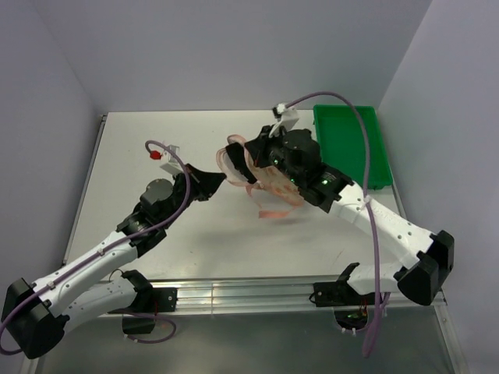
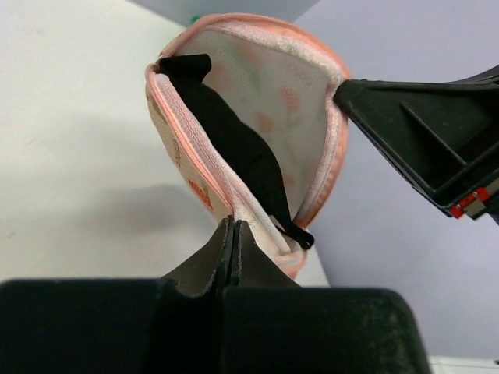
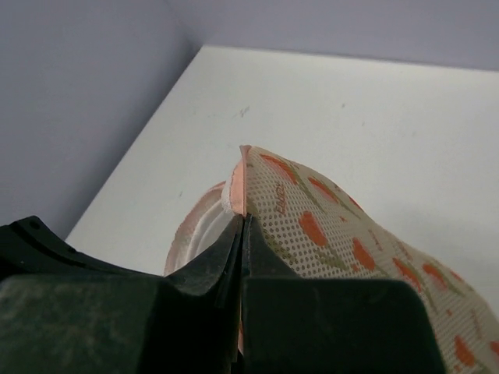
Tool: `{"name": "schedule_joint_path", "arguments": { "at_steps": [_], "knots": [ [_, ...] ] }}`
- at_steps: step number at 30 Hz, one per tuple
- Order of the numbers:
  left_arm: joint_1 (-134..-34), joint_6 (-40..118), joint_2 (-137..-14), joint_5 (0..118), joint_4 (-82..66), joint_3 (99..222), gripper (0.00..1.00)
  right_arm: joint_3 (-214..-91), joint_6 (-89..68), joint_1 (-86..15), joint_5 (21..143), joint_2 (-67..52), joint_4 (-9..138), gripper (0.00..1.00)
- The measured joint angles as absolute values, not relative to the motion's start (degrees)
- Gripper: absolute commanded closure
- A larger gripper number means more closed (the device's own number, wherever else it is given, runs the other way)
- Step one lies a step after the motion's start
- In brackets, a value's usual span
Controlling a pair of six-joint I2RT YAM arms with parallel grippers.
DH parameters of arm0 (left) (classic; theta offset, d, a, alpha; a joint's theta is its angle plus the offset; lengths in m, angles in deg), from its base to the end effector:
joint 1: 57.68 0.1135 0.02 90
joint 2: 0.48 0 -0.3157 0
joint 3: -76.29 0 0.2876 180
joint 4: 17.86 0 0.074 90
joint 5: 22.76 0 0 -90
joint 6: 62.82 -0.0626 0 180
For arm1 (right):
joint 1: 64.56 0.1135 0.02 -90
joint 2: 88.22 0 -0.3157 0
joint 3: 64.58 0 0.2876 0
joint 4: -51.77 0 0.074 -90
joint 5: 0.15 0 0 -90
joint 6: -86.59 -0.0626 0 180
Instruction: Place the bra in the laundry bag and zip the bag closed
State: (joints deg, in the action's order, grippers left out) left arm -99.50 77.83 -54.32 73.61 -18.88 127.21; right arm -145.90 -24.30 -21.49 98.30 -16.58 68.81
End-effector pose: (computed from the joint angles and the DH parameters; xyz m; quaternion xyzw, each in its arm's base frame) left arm 0.1962 -0.1662 0.3492 -0.0938 0.7125 -0.4737 0.5090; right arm 0.2538 0.2247 0.4441 -0.0963 0.7444 0.3018 0.5878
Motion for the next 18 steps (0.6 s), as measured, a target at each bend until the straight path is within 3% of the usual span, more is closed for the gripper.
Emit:
{"name": "schedule_joint_path", "arguments": {
  "at_steps": [8,12,15,16,17,18],
  "knots": [
    [-99.4,81.9,-50.5,76.0,-16.4,112.4,1.00,-141.0,-24.9,-13.4,96.6,-0.2,68.5,1.00],
    [-99.4,83.3,-47.5,76.9,-12.6,109.0,1.00,-138.0,-26.0,-11.5,94.3,1.6,69.5,1.00],
    [-99.4,83.6,-42.9,78.7,-9.8,108.5,0.95,-138.3,-27.2,-10.3,92.9,1.6,67.9,0.79],
    [-99.4,83.6,-41.6,79.2,-9.0,108.5,0.87,-138.3,-28.0,-9.8,92.3,1.7,67.3,0.63],
    [-99.4,83.5,-40.2,79.8,-7.9,108.5,0.68,-138.2,-29.0,-9.3,91.9,1.7,66.9,0.51],
    [-99.4,83.3,-39.2,80.5,-6.8,108.5,0.60,-138.0,-29.9,-8.9,91.7,1.7,66.5,0.40]
  ]
}}
